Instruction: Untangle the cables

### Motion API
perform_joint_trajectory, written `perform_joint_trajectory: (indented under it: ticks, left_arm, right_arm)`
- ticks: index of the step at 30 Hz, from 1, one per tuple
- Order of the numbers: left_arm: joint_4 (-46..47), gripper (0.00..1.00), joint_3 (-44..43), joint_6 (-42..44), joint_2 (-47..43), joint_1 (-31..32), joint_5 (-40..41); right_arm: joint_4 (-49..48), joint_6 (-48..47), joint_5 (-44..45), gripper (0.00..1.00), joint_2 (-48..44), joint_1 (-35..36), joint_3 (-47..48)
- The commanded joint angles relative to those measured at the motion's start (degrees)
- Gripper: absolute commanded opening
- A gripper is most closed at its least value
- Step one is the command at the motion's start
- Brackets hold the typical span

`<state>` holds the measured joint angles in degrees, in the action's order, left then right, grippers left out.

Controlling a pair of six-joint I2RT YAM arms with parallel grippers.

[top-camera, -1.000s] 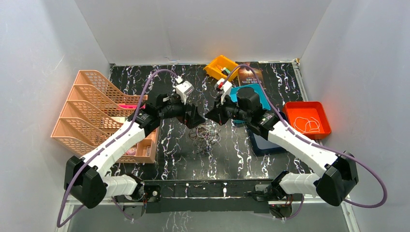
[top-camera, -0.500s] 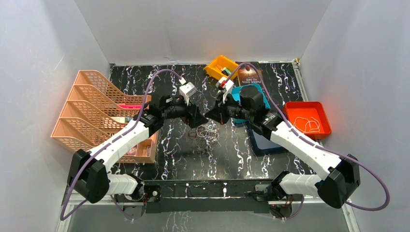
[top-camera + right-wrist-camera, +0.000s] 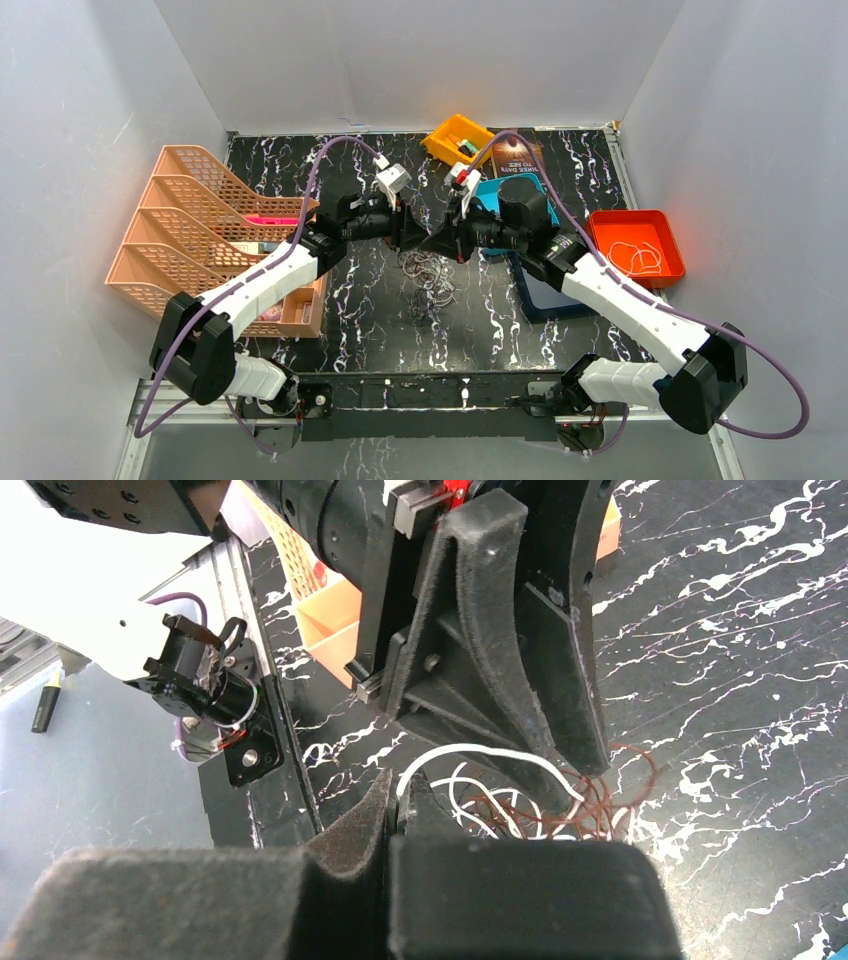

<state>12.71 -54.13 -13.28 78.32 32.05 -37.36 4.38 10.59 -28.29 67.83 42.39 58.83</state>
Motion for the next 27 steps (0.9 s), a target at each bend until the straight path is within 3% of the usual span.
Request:
perform_joint_trajectory:
  ticks: [1, 4, 8, 9, 11, 22, 23, 27]
  left_arm:
    - [1.62, 0.2, -2.54, -0.52, -1.42, 0.1, -1.85]
    - [0.64, 0.0, -2.69, -0.04, -2.25, 0.09, 0.07]
    - [-1.14, 0.0, -3.74, 1.06, -3.29, 0.05, 1.77]
    - [-2.27, 0.0, -4.45, 1.74, -3.57, 0.04, 2.45]
    - [-3.85, 0.0, -5.1, 3.04, -4.13, -0.02, 4.01]
    - [-8.82, 0.0, -5.57, 5.54, -5.18, -0.09, 5.49]
    - [-9.93, 0.01, -5.55, 5.87, -5.6, -0.1, 5.94]
    - [-13.86, 0.22, -4.94, 7.35, -7.53, -0.1, 8.03]
  right_arm:
    - [-2.97, 0.48, -0.14, 0.0, -3.0, 0.19, 1.38]
    - [-2.66, 0.2, 1.34, 0.0, -3.75, 0.14, 0.78]
    - [-0.81, -0.94, 3.65, 0.06, -4.45, 0.19, -0.29]
    - [0.34, -1.86, 5.5, 0.14, -5.22, 0.15, -0.98]
    - [0.74, -2.62, 10.21, 0.22, -8.6, 0.08, -3.41]
    - [3.62, -3.12, 16.09, 0.26, -10.28, 0.15, -4.08]
    - [4.1, -3.06, 16.25, 0.27, -10.16, 0.15, -4.48]
    - [6.95, -2.92, 14.1, 0.31, -8.78, 0.15, -5.99]
